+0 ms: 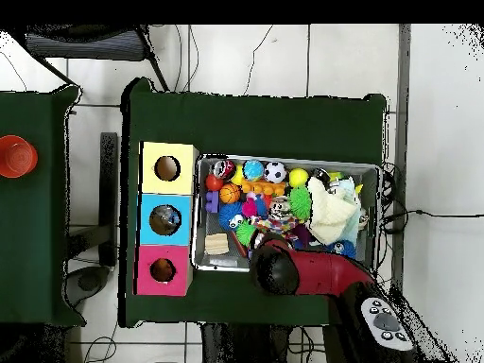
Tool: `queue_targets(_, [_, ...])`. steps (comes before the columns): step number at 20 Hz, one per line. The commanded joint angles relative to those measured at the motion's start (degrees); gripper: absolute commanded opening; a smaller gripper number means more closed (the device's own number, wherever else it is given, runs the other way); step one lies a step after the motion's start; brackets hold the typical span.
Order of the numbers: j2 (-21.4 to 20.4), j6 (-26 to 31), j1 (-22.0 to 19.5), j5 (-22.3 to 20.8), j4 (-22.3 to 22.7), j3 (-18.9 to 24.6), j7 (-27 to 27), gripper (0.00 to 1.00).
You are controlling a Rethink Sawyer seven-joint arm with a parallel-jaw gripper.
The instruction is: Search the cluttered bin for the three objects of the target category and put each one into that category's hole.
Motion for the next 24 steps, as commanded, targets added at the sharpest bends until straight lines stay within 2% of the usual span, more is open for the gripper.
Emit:
queue_targets(1, [-1.6, 6.9, -4.3, -8.0, 0.9, 6.6, -10.6, 1.00])
queue_targets(8, [-3.0, 8.0, -2.1, -8.7, 0.9, 3.8, -5.1, 1.00])
queue_targets(10, [-5.1, 10.1, -2.0, -7.5, 1.2, 4.4, -4.6, 1.00])
queue_targets(13, [-11.0, 15.2, -2.7, -5.4, 2.7, 6.3, -7.0, 1.00])
queue_targets(15, [-12.3, 16.8, -2.9, -5.0, 2.9, 6.9, -7.5, 1.00])
queue_targets(16, [-11.8, 16.8, -3.1, -5.2, 2.6, 7.3, -7.3, 1.00])
queue_targets(18, [-8.1, 15.1, -3.1, -6.1, 0.9, 7.5, -5.6, 1.00])
queue_targets(19, [-4.5, 12.8, -2.8, -7.0, -0.7, 7.3, -4.0, 1.00])
queue_targets(21, [-0.4, 9.2, -2.2, -7.9, -2.9, 6.9, -1.6, 1.00])
queue_targets(24, [3.2, 5.5, -1.7, -8.4, -4.7, 6.3, 0.3, 1.00])
